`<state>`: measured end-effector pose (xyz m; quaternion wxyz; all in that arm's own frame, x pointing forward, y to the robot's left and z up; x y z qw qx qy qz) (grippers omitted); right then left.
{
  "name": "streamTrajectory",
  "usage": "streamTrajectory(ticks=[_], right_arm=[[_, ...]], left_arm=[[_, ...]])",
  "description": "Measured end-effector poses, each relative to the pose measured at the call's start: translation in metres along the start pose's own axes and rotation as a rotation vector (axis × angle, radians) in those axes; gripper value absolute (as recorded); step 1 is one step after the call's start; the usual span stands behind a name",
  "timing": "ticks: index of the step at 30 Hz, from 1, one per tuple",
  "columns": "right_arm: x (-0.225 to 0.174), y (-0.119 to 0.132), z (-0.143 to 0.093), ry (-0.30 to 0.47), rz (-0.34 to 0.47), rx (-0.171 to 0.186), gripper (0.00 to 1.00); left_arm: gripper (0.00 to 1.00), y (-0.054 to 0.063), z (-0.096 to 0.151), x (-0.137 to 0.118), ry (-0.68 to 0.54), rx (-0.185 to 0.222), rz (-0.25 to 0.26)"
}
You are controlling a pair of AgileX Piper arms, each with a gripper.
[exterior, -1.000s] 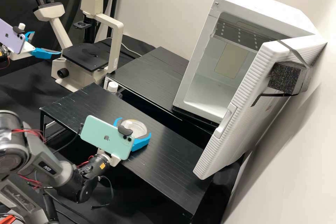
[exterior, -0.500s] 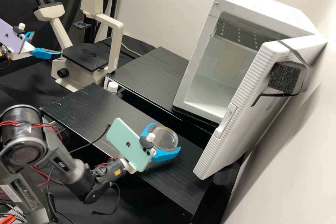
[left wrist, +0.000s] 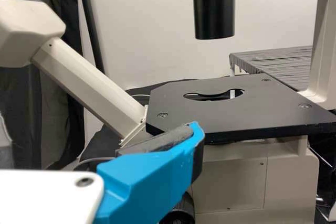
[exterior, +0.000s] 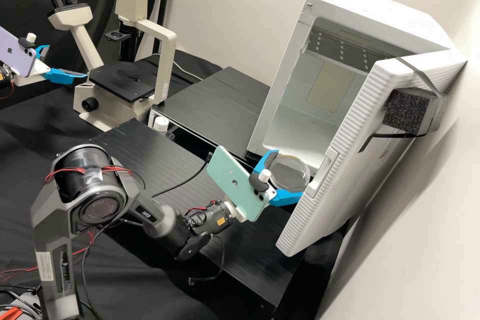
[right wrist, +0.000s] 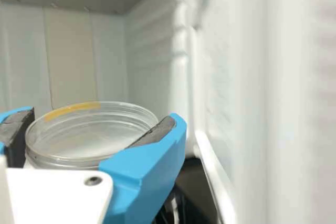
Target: Return the petri dish to the incubator.
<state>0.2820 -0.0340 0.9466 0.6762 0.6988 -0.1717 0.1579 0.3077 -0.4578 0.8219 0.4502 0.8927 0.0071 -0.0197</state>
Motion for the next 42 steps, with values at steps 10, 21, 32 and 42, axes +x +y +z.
streamTrajectory(ticks=[10, 21, 32, 42], right_arm=[[0.056, -0.026, -0.012, 0.005, -0.047, -0.030, 0.00], [0.096, -0.045, 0.006, -0.034, -0.078, -0.045, 0.00], [0.129, -0.061, 0.023, -0.086, -0.138, -0.056, 0.00], [0.153, -0.071, 0.026, -0.076, -0.155, -0.040, 0.00]], left_arm=[[1.00, 0.000, 0.000, 0.000, 0.000, 0.000, 0.000], [1.00, 0.000, 0.000, 0.000, 0.000, 0.000, 0.000], [1.00, 0.000, 0.000, 0.000, 0.000, 0.000, 0.000], [1.00, 0.000, 0.000, 0.000, 0.000, 0.000, 0.000]])
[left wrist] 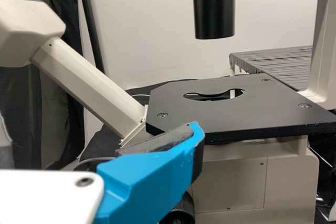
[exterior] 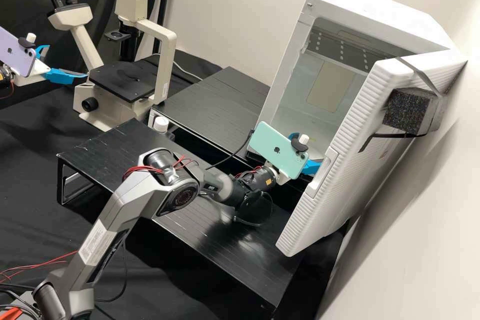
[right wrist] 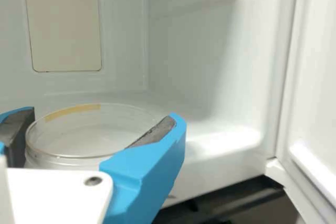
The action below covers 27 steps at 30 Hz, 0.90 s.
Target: Return the petri dish to the incubator.
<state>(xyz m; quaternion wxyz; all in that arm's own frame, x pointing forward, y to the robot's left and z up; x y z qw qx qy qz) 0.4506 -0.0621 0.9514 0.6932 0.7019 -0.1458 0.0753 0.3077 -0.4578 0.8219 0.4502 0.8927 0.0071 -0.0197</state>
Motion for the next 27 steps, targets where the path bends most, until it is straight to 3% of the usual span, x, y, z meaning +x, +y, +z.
streamTrajectory(ticks=[9, 14, 19, 20, 27], right_arm=[[0.022, 0.001, 0.001, -0.010, -0.009, -0.006, 0.00], [0.034, -0.001, 0.004, -0.013, -0.010, 0.019, 0.00], [0.038, -0.002, 0.003, -0.011, -0.035, 0.016, 0.00], [0.039, -0.002, 0.002, -0.009, -0.038, 0.012, 1.00], [0.039, -0.003, 0.001, -0.001, -0.054, 0.013, 1.00]], left_arm=[[1.00, 0.000, 0.000, 0.000, 0.000, 0.000, 0.000], [1.00, 0.000, 0.000, 0.000, 0.000, 0.000, 0.000], [1.00, 0.000, 0.000, 0.000, 0.000, 0.000, 0.000], [1.00, 0.000, 0.000, 0.000, 0.000, 0.000, 0.000], [1.00, 0.000, 0.000, 0.000, 0.000, 0.000, 0.000]])
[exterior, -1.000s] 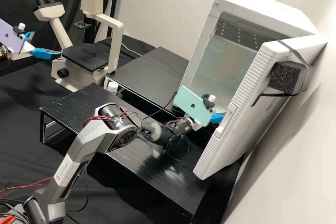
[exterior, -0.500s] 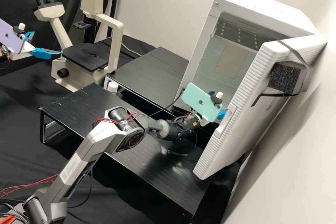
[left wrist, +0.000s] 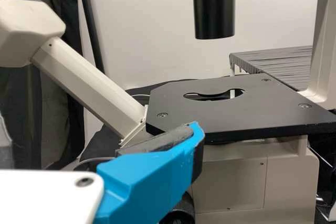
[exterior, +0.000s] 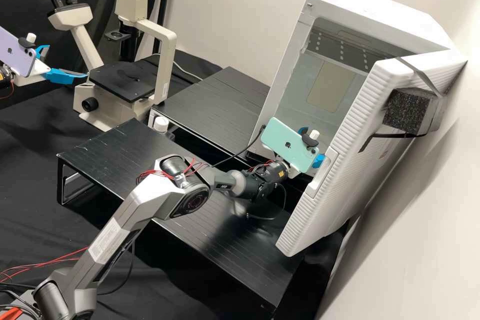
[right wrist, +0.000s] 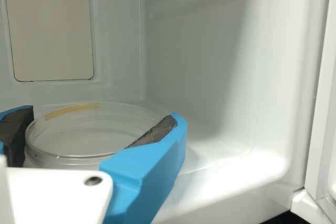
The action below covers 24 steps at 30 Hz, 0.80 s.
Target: Return the petri dish to the incubator.
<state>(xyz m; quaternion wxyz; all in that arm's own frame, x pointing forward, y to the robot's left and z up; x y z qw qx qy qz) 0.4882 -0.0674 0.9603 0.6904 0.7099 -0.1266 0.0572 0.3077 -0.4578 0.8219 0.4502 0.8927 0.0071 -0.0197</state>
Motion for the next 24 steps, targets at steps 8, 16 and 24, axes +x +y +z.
streamTrajectory(ticks=[8, 16, 24], right_arm=[[0.000, -0.001, 0.000, 0.003, -0.008, -0.004, 1.00], [-0.002, -0.002, 0.000, -0.005, -0.021, 0.006, 1.00], [-0.022, 0.001, -0.007, 0.012, -0.051, 0.039, 1.00]], left_arm=[[1.00, 0.000, 0.000, 0.000, 0.000, 0.000, 0.000], [1.00, 0.000, 0.000, 0.000, 0.000, 0.000, 0.000], [1.00, 0.000, 0.000, 0.000, 0.000, 0.000, 0.000]])
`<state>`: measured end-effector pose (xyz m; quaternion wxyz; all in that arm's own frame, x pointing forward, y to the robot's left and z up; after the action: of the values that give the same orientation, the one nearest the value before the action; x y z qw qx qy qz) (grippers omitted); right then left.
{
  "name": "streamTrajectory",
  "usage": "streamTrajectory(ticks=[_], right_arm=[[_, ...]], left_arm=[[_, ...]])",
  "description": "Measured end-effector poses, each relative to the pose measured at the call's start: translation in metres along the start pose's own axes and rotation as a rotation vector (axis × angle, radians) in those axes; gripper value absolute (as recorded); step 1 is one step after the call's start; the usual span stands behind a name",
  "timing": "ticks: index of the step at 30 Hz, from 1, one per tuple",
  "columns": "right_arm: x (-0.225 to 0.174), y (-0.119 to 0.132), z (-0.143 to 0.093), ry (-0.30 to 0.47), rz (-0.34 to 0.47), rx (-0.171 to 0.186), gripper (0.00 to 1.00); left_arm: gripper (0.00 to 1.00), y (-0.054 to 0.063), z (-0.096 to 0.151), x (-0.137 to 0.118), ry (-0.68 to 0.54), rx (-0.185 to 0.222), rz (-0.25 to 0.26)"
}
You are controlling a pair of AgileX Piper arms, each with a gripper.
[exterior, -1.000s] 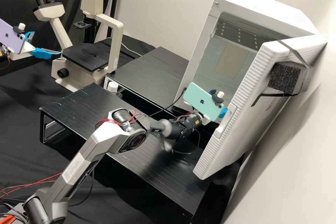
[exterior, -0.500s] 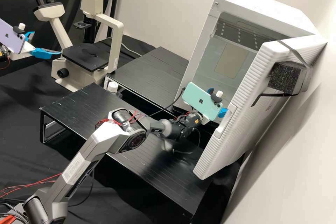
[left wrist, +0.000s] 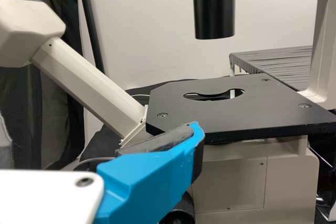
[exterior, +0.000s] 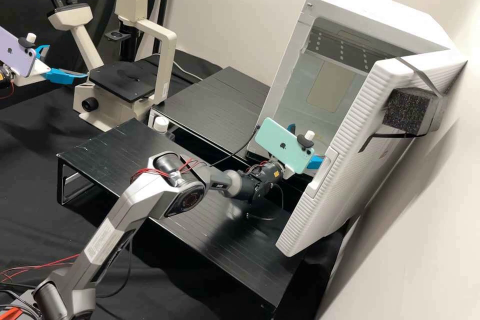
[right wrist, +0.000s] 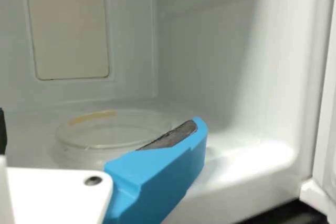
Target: Return the petri dish to the incubator.
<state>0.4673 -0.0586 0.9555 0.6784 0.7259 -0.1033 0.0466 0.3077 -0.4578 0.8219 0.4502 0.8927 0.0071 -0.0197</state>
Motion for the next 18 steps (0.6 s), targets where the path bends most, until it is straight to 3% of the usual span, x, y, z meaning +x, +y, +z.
streamTrajectory(ticks=[5, 13, 18], right_arm=[[-0.023, 0.010, 0.000, 0.010, 0.007, -0.014, 1.00], [-0.085, 0.032, 0.006, 0.001, 0.077, 0.018, 1.00], [-0.141, 0.039, -0.004, 0.100, 0.166, 0.041, 1.00]], left_arm=[[1.00, 0.000, 0.000, 0.000, 0.000, 0.000, 0.000], [1.00, 0.000, 0.000, 0.000, 0.000, 0.000, 0.000], [1.00, 0.000, 0.000, 0.000, 0.000, 0.000, 0.000]])
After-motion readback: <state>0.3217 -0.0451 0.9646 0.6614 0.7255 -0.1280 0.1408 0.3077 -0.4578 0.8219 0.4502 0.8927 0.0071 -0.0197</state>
